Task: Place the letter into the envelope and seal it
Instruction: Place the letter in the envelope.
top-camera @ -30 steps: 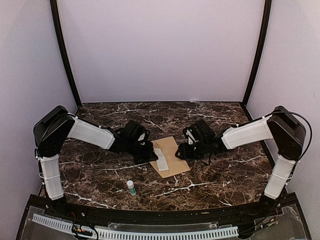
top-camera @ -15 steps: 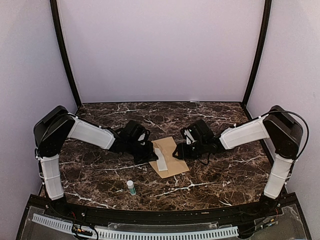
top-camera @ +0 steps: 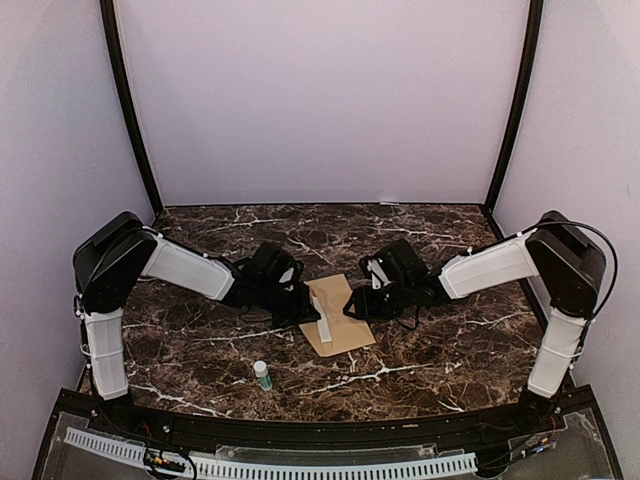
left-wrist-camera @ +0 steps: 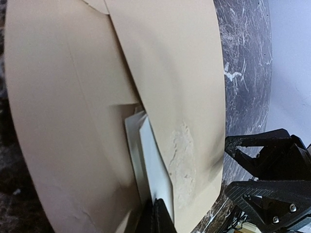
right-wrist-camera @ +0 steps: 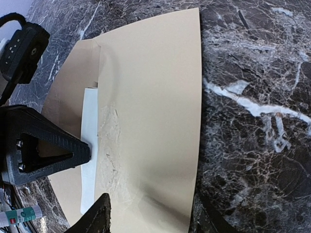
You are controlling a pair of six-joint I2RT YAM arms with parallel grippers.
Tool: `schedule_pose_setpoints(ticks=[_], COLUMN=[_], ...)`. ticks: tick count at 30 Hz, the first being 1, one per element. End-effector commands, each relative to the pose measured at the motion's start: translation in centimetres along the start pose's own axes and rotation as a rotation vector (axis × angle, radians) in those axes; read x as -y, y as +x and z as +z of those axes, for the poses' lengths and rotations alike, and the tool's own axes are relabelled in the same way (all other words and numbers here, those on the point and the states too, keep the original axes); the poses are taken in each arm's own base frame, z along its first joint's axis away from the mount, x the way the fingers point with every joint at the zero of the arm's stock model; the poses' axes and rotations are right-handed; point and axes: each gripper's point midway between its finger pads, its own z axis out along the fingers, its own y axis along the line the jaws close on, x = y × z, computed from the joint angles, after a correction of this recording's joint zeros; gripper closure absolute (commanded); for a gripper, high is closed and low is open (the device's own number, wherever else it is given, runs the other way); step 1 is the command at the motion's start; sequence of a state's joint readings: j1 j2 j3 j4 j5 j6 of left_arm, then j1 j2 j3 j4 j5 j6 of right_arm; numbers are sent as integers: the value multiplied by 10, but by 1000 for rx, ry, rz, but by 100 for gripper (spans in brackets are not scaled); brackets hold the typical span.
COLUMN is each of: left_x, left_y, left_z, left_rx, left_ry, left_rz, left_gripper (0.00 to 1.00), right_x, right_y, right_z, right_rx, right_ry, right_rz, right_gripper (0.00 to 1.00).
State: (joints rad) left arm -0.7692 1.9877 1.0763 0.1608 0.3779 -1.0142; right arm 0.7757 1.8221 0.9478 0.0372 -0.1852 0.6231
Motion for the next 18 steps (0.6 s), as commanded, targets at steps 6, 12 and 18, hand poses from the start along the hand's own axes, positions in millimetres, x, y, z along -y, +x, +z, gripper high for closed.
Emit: schedule_pose_setpoints(ticks=[6, 12, 18], left_x=[19, 23, 23], left_y=[1, 0, 0], left_z=[10, 13, 13], left_rx=[-8, -4, -13], left_ry=[38, 48, 31], left_rz=[12, 12, 30], left_gripper=[100, 100, 97], right_x=[-7, -8, -4], right_y=[-9, -9, -7], right_z=[1, 1, 2], right_rx=[24, 24, 22], right_ry=[-36, -40, -26], right_rz=[-7, -6, 0], right_gripper=[46, 46, 47])
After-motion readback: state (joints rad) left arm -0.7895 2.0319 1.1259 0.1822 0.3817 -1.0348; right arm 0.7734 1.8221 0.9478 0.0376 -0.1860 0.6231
